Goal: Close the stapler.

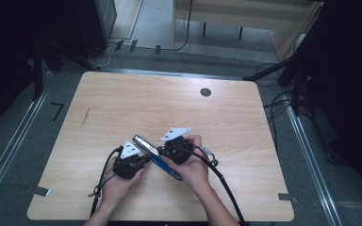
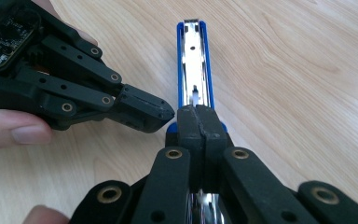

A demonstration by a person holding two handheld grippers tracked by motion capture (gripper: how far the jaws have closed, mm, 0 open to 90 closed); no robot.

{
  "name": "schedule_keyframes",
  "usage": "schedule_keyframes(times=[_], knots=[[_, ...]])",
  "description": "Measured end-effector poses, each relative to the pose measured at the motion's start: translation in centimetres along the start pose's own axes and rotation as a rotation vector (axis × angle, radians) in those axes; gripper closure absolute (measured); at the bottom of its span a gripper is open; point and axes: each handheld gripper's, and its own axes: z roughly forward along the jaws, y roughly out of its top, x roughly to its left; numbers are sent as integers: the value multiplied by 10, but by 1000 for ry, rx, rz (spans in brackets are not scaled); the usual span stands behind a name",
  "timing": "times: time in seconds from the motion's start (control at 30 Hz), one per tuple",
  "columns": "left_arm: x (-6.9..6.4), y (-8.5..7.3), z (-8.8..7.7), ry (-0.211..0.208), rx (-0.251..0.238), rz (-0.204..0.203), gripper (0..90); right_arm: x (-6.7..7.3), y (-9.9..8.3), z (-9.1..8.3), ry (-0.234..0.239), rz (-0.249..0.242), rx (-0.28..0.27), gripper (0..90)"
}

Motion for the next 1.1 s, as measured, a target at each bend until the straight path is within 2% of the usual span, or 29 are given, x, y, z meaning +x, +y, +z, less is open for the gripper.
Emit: schedule_keyframes(times=[0.07,0.23,0.43,0.53,0.73,0.83,1.1], knots=[[4,-1,1,2,5,-11,900,0,4,5,4,-2,2,900],[6,-1,6,19,6,-6,900,0,13,16,7,-5,10,900],[8,0,7,39,13,-35,900,3,19,29,-20,-38,7,900],[9,0,7,43,16,-40,900,3,21,34,-20,-34,-1,900],[9,1,8,43,15,-59,900,4,26,40,-28,-37,3,900],[10,1,8,44,6,-83,900,3,27,43,-27,-35,12,900],[9,1,8,41,-3,-82,900,2,27,44,-34,-34,10,900]])
